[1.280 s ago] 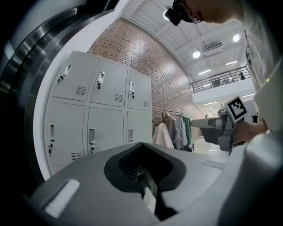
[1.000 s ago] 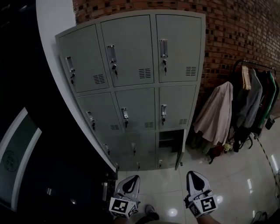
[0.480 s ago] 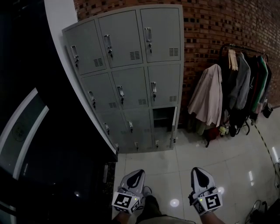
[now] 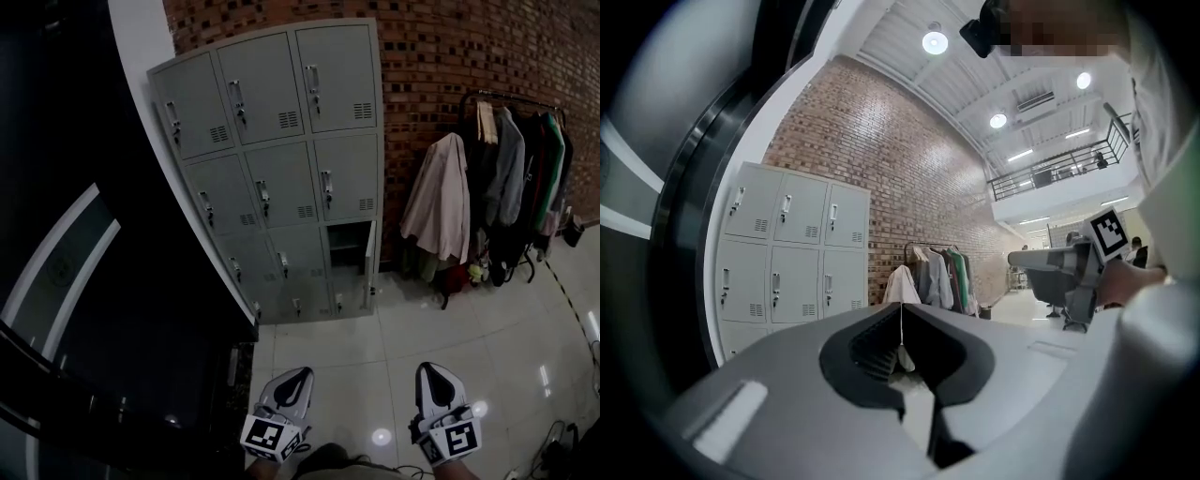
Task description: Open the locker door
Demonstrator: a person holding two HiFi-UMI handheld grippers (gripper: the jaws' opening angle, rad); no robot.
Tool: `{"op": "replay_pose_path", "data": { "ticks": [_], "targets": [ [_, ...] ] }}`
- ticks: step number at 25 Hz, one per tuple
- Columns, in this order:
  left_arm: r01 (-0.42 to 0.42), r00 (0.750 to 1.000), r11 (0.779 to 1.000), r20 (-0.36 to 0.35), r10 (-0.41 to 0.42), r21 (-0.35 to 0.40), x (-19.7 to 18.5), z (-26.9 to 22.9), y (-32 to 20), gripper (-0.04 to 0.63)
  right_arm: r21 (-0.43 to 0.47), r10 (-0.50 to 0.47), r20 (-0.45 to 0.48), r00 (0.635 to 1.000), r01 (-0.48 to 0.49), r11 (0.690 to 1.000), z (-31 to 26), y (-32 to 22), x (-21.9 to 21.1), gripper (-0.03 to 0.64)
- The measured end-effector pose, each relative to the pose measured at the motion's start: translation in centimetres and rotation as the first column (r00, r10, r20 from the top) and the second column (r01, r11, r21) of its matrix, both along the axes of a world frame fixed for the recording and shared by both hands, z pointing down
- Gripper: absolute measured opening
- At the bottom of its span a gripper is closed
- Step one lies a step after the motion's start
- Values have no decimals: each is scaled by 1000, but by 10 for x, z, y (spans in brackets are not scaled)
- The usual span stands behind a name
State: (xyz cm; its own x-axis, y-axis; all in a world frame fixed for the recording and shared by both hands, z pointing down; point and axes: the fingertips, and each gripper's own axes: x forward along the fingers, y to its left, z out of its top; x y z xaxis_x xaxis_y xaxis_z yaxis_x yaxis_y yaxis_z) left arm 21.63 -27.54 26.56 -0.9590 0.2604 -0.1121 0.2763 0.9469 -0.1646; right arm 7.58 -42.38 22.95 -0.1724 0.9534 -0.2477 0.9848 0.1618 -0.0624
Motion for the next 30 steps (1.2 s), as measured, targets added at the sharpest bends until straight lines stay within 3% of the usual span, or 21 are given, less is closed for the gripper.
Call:
{"op": "replay_pose_path", "data": {
  "ticks": [3, 4, 7, 10, 13, 17, 22, 26, 30],
  "targets": [
    [3, 1000, 1000, 8, -3, -2, 15, -10, -14, -8, 70, 2, -5, 1000, -1, 998, 0, -16, 14, 0],
    [1, 1000, 1000, 9, -1, -3, 20, -14, -18, -8, 55, 3, -5, 1000, -3, 998, -5, -19, 19, 2],
    [-7, 1000, 1000, -1, 7, -6, 34, -22, -25, -8, -117, 4, 9, 1000, -3, 993, -38, -27, 33, 0],
    [-6, 1000, 1000, -5, 6, 0, 45, -25, -32, -8, -151, -5, 23, 1000, 8, 988, -53, -34, 43, 0],
    [14, 1000, 1000, -9, -14, 12, 58, -27, -32, -8, -133, -4, 15, 1000, 5, 991, -52, -35, 49, 0],
    [25, 1000, 999, 2, -25, 19, 68, -26, -30, -8, 1, -28, -12, 1000, 28, 1000, -28, -30, 60, 0],
    [16, 1000, 999, 0, -16, 31, 67, -12, -22, -8, -102, -20, 6, 1000, 20, 995, -33, -18, 59, 0],
    [22, 1000, 999, 3, -22, 27, 68, -12, -15, -8, -47, -34, 10, 999, 34, 998, -25, -12, 62, 0],
    [29, 1000, 999, 11, -29, 30, 64, -6, -15, -8, -94, -32, 3, 999, 32, 995, -24, -10, 55, 0]
  ]
}}
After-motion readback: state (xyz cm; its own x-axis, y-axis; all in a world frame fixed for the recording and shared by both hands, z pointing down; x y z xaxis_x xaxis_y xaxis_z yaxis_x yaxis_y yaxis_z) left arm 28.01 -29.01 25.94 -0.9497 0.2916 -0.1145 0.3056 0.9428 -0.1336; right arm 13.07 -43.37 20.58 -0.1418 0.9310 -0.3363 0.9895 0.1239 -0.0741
